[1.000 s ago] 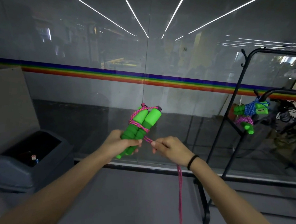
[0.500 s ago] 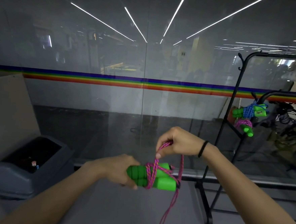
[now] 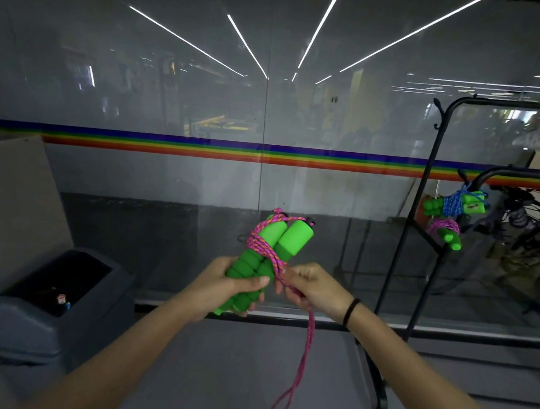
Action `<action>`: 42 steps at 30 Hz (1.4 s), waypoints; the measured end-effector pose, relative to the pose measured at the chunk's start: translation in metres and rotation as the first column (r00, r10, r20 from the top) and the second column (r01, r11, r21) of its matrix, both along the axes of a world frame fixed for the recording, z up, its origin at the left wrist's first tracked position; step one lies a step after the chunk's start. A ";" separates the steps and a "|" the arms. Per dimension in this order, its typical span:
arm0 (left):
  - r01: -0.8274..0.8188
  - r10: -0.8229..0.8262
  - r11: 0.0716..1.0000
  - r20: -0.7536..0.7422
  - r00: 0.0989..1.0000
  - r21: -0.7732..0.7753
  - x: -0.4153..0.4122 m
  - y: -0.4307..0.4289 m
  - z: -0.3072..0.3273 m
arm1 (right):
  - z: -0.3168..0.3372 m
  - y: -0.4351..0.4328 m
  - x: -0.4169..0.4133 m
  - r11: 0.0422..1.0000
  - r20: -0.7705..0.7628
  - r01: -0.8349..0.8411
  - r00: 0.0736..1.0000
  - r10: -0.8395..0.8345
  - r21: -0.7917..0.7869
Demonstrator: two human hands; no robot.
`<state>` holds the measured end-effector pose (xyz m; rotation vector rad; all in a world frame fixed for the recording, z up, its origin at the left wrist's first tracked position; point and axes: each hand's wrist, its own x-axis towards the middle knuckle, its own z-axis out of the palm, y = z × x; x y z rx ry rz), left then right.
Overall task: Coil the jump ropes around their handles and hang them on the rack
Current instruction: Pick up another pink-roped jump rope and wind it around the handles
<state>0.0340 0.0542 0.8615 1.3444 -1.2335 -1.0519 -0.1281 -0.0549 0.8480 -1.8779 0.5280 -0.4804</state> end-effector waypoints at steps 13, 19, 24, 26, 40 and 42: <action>-0.027 -0.107 0.990 0.877 0.468 0.136 0.002 -0.007 -0.014 | 0.055 0.026 -0.006 0.541 -0.530 -0.422 0.846 -0.053 -0.728; 0.249 -0.360 0.924 0.879 0.312 0.290 0.001 -0.007 0.008 | 0.061 -0.005 -0.005 0.794 -0.393 -0.300 0.916 0.085 -0.528; 0.326 -0.367 0.918 0.797 0.480 0.227 0.012 -0.011 0.007 | 0.029 -0.027 0.007 0.958 -0.187 -0.243 0.959 0.214 -0.151; 0.348 -0.374 0.920 0.681 0.630 0.183 0.014 -0.011 0.003 | 0.022 -0.027 0.007 0.966 -0.109 -0.259 0.960 0.256 -0.011; -0.233 0.233 0.972 -0.035 0.972 0.014 0.014 -0.019 -0.007 | 0.002 -0.006 0.029 0.935 -0.253 0.031 0.959 -0.127 -0.352; -0.366 0.369 0.929 0.166 0.914 -0.048 0.010 -0.022 -0.010 | 0.003 -0.004 0.029 0.870 -0.379 -0.064 0.914 -0.146 -0.490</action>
